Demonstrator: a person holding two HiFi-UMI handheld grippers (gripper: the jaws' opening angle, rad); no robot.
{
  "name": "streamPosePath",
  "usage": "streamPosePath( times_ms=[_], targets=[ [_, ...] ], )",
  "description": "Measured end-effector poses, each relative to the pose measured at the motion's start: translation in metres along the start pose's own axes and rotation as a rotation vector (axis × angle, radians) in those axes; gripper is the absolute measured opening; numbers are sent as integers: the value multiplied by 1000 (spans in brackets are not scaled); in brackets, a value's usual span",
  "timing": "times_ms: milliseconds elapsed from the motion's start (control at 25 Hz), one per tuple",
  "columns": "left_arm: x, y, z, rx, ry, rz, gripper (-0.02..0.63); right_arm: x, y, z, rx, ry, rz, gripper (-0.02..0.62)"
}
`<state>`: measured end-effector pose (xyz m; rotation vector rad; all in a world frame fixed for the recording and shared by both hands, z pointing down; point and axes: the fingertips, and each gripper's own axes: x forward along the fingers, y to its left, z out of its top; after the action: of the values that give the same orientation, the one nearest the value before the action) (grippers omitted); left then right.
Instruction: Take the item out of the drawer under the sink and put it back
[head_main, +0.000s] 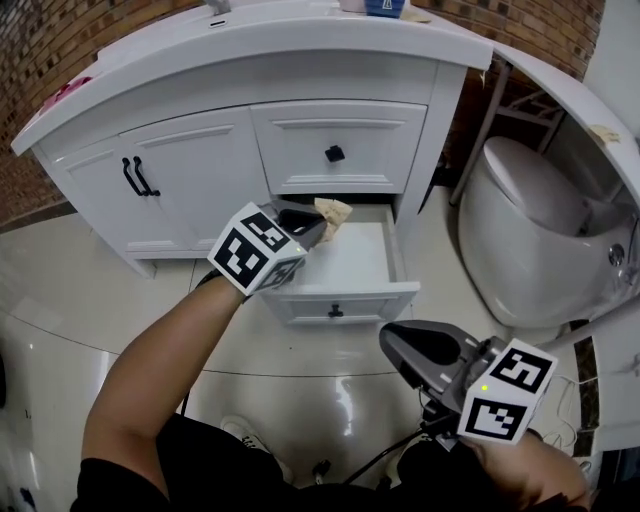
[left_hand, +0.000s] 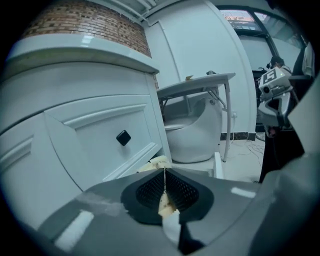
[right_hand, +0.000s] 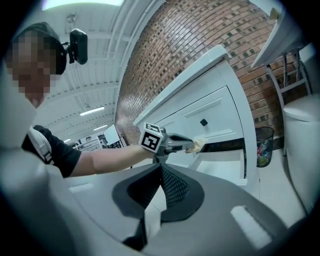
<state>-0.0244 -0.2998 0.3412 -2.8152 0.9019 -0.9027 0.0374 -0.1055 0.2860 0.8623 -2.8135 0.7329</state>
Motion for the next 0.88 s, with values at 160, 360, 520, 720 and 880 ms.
streamPosePath(
  times_ms=[160,360,520,720,880],
  targets=[
    [31,2,-21,33,66,-33,13,3,12,3,-16,-3,41,3],
    [63,-3,-55,69,196,-85,14,9,6,-4,-7,27,46,3],
    [80,4,-65,80,235,-83,14,10,7,-4,-4,34,59,3],
    [98,3,-66,100,241,-124,15,8,2,-3,6,34,58,3],
    [109,2,-73,129,263,-148,15,6,-3,-2,12,32,50,3]
  ],
)
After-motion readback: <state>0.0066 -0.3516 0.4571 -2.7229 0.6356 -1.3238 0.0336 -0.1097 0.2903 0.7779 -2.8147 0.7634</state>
